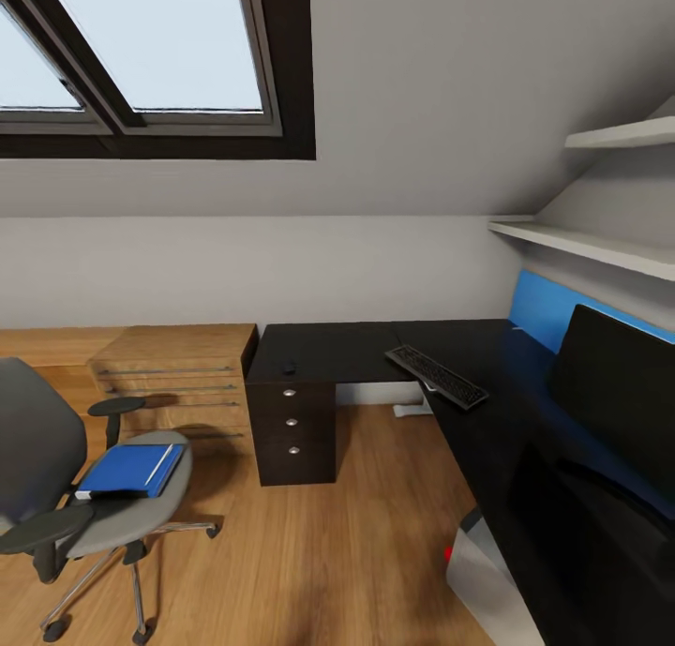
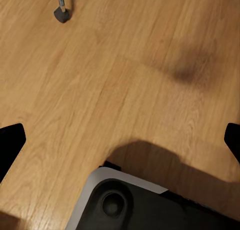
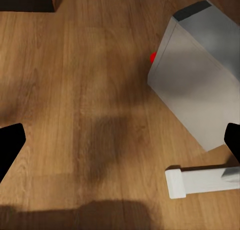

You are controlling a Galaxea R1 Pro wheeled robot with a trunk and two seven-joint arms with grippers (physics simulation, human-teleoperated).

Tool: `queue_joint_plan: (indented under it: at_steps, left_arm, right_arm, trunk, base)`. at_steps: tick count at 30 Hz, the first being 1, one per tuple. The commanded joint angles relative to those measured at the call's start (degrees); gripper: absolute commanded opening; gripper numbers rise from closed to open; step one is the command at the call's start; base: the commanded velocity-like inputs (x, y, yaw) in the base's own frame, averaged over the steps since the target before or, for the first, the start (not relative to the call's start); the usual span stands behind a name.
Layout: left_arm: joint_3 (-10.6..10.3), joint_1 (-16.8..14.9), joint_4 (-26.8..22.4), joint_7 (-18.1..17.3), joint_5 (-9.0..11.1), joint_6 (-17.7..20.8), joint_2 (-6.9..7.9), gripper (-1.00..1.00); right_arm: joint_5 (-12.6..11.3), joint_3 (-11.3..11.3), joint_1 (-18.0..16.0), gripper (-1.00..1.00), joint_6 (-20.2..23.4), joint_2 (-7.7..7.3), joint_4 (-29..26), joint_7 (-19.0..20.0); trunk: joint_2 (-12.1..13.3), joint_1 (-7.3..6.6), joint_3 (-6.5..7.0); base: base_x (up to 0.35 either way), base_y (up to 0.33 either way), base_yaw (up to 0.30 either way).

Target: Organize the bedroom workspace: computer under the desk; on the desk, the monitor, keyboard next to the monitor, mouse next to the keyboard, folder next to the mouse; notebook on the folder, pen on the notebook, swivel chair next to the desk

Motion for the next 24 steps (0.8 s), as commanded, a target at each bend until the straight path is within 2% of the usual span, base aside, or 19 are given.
queue_joint_plan:
  at_steps: [1,4,15,24]
  left_arm:
    - [0.46,0.02,-0.04,-0.60,0.19,-0.08,-0.02,1.00]
    - [0.46,0.01,0.08,-0.56,0.22,-0.42,0.00,1.00]
    - [0.31,0.01,0.14,-0.56,0.18,-0.23,0.10,1.00]
    - [0.38,0.01,0.14,-0.53,0.19,0.01,0.14,1.00]
  right_arm:
    - [0.63,-0.47,-0.07,1.00,-0.19,0.01,0.11,-0.27]
    - [0.64,-0.48,-0.07,1.00,-0.17,0.01,0.11,-0.27]
    - [0.68,-0.46,-0.07,1.00,-0.17,0.02,0.12,-0.27]
    - [0.67,-0.46,-0.07,1.00,-0.14,0.09,0.11,-0.27]
  trunk:
    - [0.33,-0.20,0.09]
    - [1.53,-0.86,0.63]
    - [1.53,-0.86,0.63]
    - [1.53,-0.86,0.63]
  base:
    - [0.000,0.000,0.000]
    - [0.000,0.000,0.000]
    - [0.008,0.000,0.000]
    - [0.254,0.000,0.039]
